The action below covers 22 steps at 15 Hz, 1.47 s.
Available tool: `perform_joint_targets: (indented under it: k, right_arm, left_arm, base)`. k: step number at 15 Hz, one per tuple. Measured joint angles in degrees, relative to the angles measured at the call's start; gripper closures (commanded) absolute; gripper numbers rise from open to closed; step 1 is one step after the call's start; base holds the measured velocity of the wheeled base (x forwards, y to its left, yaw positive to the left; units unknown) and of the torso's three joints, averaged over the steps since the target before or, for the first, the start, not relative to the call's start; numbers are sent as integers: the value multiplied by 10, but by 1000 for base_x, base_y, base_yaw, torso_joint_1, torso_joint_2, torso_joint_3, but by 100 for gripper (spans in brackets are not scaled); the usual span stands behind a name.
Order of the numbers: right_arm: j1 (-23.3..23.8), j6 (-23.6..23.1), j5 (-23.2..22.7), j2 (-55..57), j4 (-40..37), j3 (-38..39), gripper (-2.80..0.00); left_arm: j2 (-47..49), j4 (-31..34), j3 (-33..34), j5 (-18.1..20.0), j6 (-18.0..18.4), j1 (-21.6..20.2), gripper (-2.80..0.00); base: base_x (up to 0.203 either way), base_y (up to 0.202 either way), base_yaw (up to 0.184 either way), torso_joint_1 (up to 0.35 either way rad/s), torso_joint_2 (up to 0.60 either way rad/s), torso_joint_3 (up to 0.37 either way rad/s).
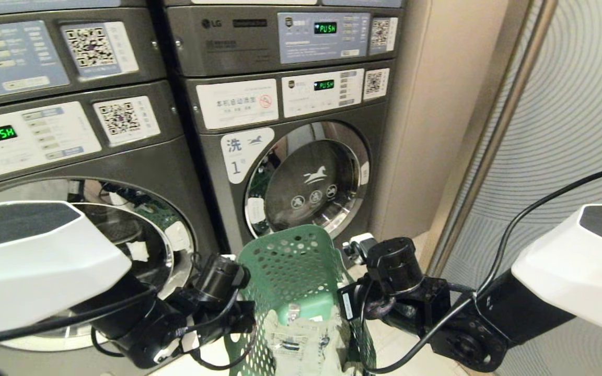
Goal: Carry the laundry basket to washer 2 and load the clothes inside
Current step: Pick up the clothes basket and put it beside the washing machine
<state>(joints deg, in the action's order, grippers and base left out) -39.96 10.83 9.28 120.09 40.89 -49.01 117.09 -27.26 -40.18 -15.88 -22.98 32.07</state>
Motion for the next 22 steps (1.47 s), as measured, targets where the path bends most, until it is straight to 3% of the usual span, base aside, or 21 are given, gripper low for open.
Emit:
perform_joint_targets:
  k: [13,22]
  right_arm:
    - [0,-1,0,0,9,8,0]
    - [0,0,10,0,8,14,0]
  left_arm:
    - [0,0,3,-2,0,0,0]
    - [5,0,9,-1,0,0,0]
  base:
    - [0,-8,167,2,2,1]
    - [0,0,7,0,0,0]
